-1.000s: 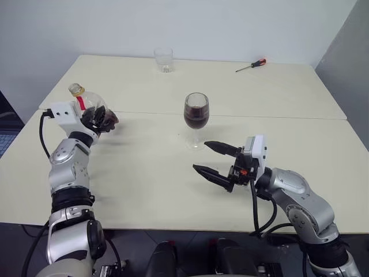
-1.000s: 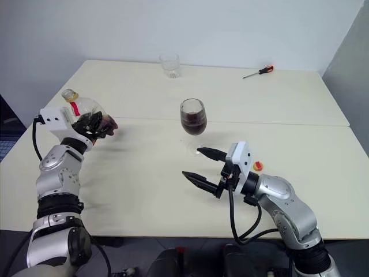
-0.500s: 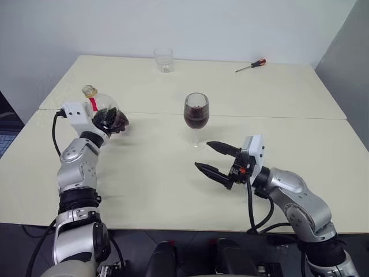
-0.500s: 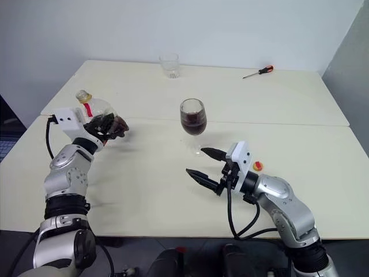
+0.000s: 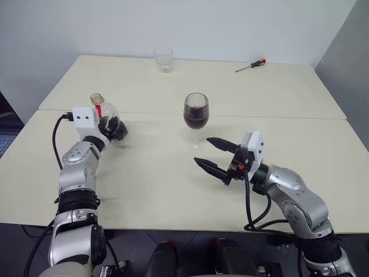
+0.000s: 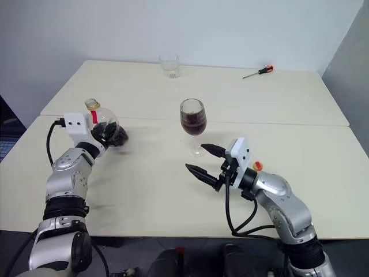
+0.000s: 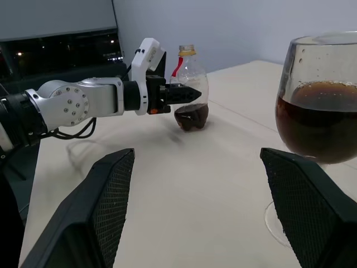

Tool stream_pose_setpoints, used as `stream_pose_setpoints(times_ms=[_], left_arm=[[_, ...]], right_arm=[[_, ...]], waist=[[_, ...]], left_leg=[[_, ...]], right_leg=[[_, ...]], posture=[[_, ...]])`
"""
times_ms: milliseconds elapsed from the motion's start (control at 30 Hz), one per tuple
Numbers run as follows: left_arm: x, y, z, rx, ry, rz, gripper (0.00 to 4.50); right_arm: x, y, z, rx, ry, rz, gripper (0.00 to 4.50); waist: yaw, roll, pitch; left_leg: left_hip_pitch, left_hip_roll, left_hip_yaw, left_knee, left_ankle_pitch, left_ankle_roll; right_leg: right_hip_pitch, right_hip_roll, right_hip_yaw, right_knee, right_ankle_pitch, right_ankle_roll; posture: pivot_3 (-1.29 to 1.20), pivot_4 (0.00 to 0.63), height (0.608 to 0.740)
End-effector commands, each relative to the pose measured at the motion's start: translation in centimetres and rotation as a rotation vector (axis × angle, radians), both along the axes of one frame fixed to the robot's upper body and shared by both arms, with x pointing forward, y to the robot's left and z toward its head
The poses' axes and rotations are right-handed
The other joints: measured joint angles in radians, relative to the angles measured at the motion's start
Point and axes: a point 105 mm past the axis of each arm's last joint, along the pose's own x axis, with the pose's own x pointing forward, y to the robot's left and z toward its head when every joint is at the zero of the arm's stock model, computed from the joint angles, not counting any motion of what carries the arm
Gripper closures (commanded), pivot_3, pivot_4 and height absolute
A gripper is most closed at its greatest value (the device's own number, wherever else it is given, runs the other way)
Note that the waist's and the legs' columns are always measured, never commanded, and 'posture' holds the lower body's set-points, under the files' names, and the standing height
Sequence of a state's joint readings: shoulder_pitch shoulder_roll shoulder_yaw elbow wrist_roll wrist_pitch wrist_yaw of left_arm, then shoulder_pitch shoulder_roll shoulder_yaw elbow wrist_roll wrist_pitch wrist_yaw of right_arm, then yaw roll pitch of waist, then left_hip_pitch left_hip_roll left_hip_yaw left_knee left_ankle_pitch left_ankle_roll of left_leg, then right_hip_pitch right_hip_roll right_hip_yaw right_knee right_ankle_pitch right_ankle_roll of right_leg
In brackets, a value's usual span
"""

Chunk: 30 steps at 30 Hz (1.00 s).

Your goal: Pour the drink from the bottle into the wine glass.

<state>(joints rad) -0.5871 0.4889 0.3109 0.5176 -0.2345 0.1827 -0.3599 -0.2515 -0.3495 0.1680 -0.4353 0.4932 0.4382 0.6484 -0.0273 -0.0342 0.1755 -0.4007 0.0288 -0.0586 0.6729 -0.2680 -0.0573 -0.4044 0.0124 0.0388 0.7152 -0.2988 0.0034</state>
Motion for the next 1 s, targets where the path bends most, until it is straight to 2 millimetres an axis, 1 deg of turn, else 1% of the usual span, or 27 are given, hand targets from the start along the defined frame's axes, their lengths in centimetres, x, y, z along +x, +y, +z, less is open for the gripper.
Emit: stream_pose_setpoints(times_ms=[33,67,400,433,667,833,1000], left_arm=[[-0.1,0.2,1.0,0.041,-0.032,0.006,3.26],[-0.1,0.2,1.0,0.041,-0.032,0.005,3.26],[-0.2,0.0,1.2,0.038,-0.031,-0.003,0.1],[-0.3,0.1,1.2,0.038,-0.03,-0.002,0.04],[-1.5,0.8,1.5,0.007,-0.022,0.024,0.04],[-3.8,1.0,2.4,-0.002,-0.013,0.029,0.04],[-7.1,0.7,2.4,-0.001,0.028,0.009,0.04]], right_arm=[[0.3,-0.3,1.4,0.03,-0.051,-0.023,0.64],[0.4,-0.3,1.5,0.033,-0.052,-0.027,0.64],[0.4,-0.4,1.4,0.019,-0.066,-0.027,0.64],[0.4,-0.4,1.4,0.019,-0.065,-0.027,0.64],[0.4,-0.4,1.6,0.02,-0.069,-0.026,0.64],[0.3,-1.1,1.7,0.022,-0.071,-0.046,0.64],[0.0,-2.3,2.0,0.018,-0.065,-0.092,0.64]], waist=[[0.0,0.0,0.0],[0.0,0.0,0.0],[0.0,0.0,0.0],[0.0,0.0,0.0],[-0.001,0.0,0.0],[-0.002,0.0,0.0],[-0.002,0.0,0.0]], left_leg=[[0.0,0.0,0.0,0.0,0.0,0.0],[0.0,0.0,0.0,0.0,0.0,0.0],[0.0,0.0,0.0,-0.001,0.0,0.0],[0.0,0.0,0.0,-0.001,0.0,0.0],[0.0,0.001,0.0,-0.001,0.0,0.0],[0.001,0.002,0.0,-0.002,0.0,0.0],[0.001,0.003,0.0,-0.003,0.0,0.0]], right_leg=[[0.0,0.0,0.0,0.0,0.0,0.0],[0.0,0.0,0.0,0.0,0.0,0.0],[0.0,0.0,0.0,0.0,0.0,0.0],[0.0,0.0,0.0,0.0,0.0,0.0],[0.0,0.0,0.001,0.0,0.0,0.0],[0.0,0.0,0.001,-0.001,0.0,0.0],[0.0,-0.001,0.002,-0.001,0.0,0.0]], posture=[[0.0,0.15,0.74],[0.0,0.15,0.74],[0.0,0.15,0.74],[0.0,0.15,0.74],[0.0,0.15,0.74],[0.0,0.15,0.74],[0.0,0.15,0.74]])
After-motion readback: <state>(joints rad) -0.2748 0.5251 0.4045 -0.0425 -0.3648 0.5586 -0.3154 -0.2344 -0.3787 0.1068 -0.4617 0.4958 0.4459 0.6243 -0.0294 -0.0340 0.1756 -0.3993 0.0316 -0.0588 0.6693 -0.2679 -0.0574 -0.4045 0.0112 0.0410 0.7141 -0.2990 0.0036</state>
